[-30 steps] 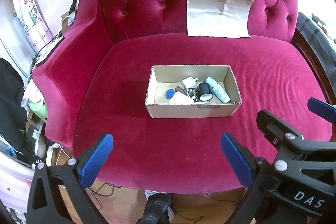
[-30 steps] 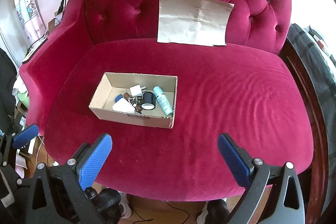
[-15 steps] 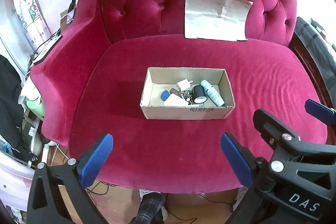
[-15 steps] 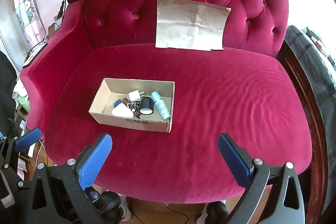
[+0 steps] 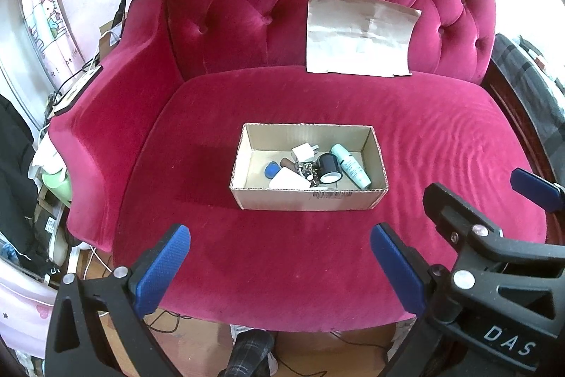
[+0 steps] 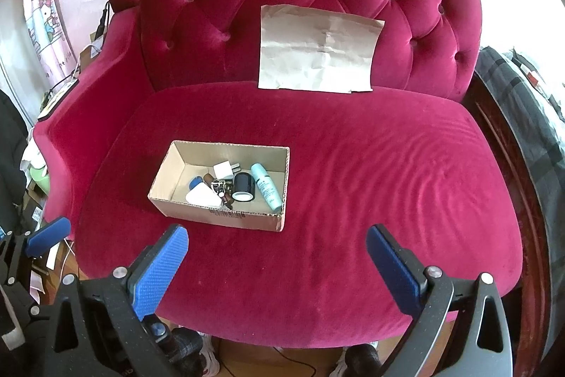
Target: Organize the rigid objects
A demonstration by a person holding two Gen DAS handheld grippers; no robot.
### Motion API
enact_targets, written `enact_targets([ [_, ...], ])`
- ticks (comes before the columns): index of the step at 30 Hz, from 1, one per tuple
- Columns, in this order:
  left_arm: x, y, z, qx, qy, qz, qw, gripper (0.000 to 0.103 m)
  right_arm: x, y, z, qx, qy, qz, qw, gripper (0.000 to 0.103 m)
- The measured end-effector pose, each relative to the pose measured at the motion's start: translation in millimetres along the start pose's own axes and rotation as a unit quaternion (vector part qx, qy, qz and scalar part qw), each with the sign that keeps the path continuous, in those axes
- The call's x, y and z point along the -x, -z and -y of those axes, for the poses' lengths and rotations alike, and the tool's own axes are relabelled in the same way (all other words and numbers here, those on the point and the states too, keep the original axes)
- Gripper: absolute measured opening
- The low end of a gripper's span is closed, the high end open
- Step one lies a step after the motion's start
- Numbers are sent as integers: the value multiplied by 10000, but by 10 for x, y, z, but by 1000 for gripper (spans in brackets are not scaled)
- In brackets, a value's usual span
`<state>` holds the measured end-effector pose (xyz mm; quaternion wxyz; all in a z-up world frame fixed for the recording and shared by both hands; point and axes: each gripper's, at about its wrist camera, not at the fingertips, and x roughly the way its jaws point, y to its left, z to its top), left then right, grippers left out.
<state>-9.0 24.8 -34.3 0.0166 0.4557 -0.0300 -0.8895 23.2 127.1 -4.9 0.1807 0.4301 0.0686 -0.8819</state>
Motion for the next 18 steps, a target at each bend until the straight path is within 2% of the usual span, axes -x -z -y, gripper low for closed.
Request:
enact_targets([
  [18, 118, -64, 13, 16, 7, 191, 9998, 103, 117, -59, 38, -38, -25, 165, 9999, 103],
])
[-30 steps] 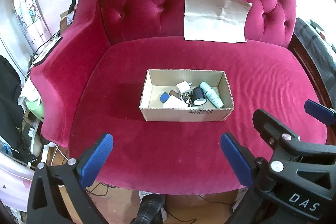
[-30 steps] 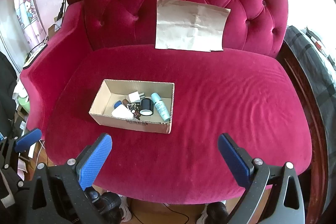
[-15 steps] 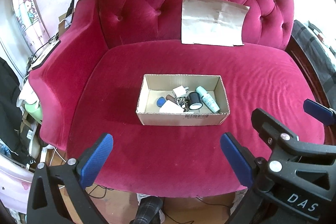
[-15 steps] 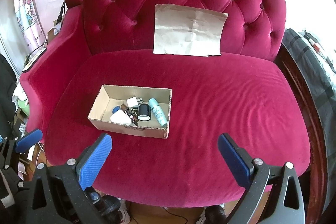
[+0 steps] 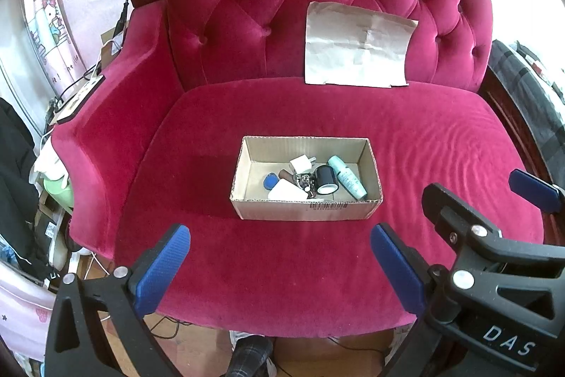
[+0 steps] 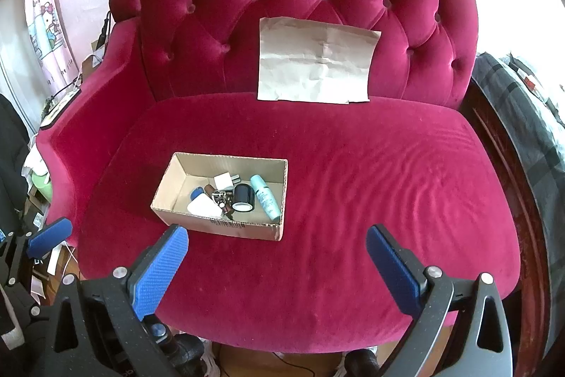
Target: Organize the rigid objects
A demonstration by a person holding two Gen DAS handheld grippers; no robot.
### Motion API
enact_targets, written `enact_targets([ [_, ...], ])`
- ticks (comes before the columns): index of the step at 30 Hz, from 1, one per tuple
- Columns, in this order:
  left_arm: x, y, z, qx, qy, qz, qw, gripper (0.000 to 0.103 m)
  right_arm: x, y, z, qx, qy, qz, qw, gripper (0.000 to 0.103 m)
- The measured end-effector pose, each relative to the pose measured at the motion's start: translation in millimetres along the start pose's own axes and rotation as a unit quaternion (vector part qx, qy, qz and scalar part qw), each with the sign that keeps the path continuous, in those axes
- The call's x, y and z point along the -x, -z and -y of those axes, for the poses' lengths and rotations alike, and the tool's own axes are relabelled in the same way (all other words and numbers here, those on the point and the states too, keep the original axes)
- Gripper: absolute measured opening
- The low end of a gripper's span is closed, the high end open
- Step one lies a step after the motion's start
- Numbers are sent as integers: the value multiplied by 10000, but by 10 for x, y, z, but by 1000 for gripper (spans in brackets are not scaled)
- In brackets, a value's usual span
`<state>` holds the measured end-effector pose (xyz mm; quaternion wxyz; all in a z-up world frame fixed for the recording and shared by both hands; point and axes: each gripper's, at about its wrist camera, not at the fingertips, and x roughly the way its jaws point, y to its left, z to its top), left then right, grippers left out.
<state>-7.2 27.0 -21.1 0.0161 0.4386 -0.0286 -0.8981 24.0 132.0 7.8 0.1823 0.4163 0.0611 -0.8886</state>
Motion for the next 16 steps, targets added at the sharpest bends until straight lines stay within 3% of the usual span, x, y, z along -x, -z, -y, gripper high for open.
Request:
enact_targets([
  [16, 16, -14, 17, -23, 81, 97, 9999, 103, 60, -15, 6, 97, 48, 136, 9998, 103],
])
